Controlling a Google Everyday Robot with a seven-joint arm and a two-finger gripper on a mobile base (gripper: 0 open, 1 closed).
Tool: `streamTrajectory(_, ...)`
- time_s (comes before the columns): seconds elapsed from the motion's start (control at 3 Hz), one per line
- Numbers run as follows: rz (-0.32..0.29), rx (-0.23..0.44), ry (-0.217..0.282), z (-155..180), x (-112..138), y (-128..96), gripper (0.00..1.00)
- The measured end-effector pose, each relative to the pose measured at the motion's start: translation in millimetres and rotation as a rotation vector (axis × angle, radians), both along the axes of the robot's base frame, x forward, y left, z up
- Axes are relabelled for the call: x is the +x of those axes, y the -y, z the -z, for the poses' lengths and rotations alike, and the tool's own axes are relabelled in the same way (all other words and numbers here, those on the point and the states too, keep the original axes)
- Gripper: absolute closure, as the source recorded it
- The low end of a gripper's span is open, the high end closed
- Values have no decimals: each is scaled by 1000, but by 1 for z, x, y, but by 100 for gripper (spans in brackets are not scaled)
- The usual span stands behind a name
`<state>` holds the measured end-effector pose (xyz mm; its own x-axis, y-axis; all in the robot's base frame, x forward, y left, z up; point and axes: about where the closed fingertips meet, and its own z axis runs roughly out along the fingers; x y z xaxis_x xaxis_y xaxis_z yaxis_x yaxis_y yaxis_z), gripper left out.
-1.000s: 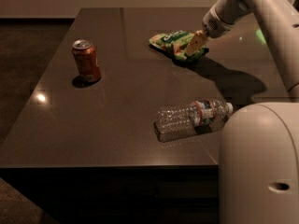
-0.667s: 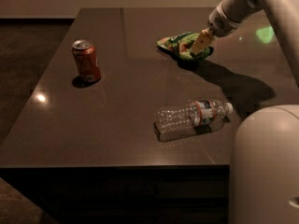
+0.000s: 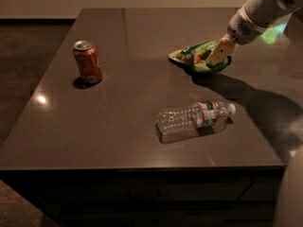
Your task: Move green rice chip bag near water bottle
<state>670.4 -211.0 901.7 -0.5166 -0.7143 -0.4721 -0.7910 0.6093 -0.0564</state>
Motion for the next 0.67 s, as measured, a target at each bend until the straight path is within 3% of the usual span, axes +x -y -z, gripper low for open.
streamTrajectory(0.67,-62,50,-67,10,-63,-20,100)
